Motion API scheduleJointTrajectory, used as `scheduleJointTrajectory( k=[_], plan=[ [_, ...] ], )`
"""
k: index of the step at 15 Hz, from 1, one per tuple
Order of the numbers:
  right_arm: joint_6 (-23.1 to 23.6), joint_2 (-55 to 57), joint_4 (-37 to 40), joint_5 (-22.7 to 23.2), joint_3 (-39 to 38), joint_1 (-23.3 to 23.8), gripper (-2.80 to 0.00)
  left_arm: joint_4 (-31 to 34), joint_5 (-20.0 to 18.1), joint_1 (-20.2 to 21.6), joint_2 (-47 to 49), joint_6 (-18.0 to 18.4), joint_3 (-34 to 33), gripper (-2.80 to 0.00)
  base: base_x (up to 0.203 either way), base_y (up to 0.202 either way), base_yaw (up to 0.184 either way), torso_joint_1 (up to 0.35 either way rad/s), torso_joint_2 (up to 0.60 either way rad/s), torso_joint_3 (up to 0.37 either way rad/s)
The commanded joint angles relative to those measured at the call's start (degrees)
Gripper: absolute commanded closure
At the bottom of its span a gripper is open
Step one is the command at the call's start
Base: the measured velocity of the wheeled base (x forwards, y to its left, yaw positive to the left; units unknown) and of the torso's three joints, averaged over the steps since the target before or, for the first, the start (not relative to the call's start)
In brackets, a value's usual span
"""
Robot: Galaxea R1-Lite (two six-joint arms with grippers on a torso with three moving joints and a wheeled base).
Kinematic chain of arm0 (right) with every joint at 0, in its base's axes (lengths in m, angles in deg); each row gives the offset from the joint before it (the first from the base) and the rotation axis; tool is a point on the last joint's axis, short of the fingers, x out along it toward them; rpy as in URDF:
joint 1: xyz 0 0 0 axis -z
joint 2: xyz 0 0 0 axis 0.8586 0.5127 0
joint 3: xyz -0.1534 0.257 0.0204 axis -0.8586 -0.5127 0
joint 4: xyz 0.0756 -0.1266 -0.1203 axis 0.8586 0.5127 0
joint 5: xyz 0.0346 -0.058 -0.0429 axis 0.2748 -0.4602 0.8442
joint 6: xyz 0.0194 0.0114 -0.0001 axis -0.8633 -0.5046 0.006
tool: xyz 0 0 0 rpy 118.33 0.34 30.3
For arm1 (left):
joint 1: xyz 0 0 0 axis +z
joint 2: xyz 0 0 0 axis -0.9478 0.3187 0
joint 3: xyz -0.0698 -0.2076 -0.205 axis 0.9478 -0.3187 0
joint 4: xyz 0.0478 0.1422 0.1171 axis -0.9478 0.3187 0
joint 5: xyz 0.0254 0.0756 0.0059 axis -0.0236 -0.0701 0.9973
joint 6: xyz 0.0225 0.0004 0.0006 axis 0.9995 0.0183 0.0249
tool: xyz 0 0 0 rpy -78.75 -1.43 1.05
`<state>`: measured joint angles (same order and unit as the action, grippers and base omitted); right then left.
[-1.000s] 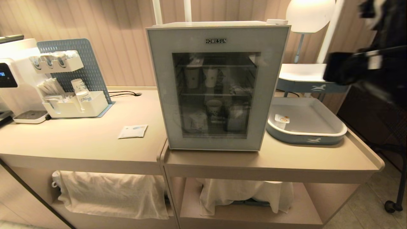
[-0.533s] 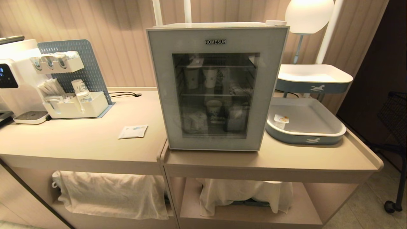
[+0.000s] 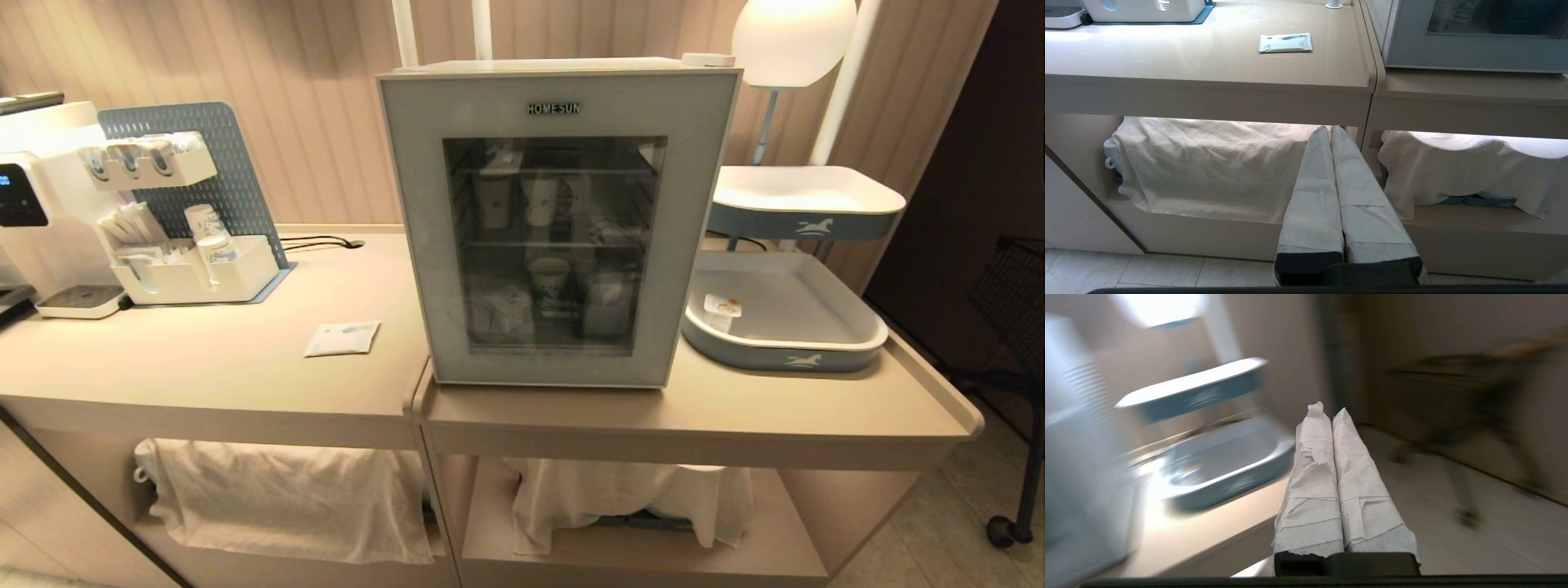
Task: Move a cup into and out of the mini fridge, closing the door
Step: Open the freezer door
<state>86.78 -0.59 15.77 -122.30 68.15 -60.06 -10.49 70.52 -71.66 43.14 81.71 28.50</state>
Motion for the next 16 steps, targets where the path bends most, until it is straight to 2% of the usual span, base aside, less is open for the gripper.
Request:
scheduleJointTrajectory(
  k=[1,2,6,7,8,10,16],
  plan=[
    [-0.4,-3.6,-4.7,15.8,-7.8,0.3,0.00,-0.1,0.0,0.0,0.0,0.0,-0.1,0.00,0.000,0.000,0.000,0.000,0.00,0.000],
    [-0.6,-3.5,-3.9,22.3,-9.5,0.4,0.00,-0.1,0.0,0.1,0.0,0.0,-0.1,0.00,0.000,0.000,0.000,0.000,0.00,0.000],
    [1.5,-3.4,13.4,32.5,-9.6,0.5,0.00,-0.1,0.0,0.0,0.0,0.2,-0.1,0.00,0.000,0.000,0.000,0.000,0.00,0.000],
    [2.5,-3.4,17.7,33.2,-9.0,0.5,0.00,-0.1,0.0,0.1,0.0,0.8,-0.1,0.00,0.000,0.000,0.000,0.000,0.00,0.000],
    [3.1,-3.3,18.7,33.5,-8.8,0.5,0.00,-0.1,0.0,0.0,0.1,0.5,-0.1,0.00,0.000,0.000,0.000,0.000,0.00,0.000],
    [2.6,-3.2,15.5,33.3,-9.3,0.5,0.00,-0.1,0.1,0.0,0.0,0.0,-0.1,0.00,0.000,0.000,0.000,0.000,0.00,0.000],
    [2.2,-3.2,15.7,33.3,-9.2,0.5,0.00,0.2,0.0,0.0,0.0,0.6,0.0,0.00,0.000,0.000,0.000,0.000,0.00,0.000]
  ],
)
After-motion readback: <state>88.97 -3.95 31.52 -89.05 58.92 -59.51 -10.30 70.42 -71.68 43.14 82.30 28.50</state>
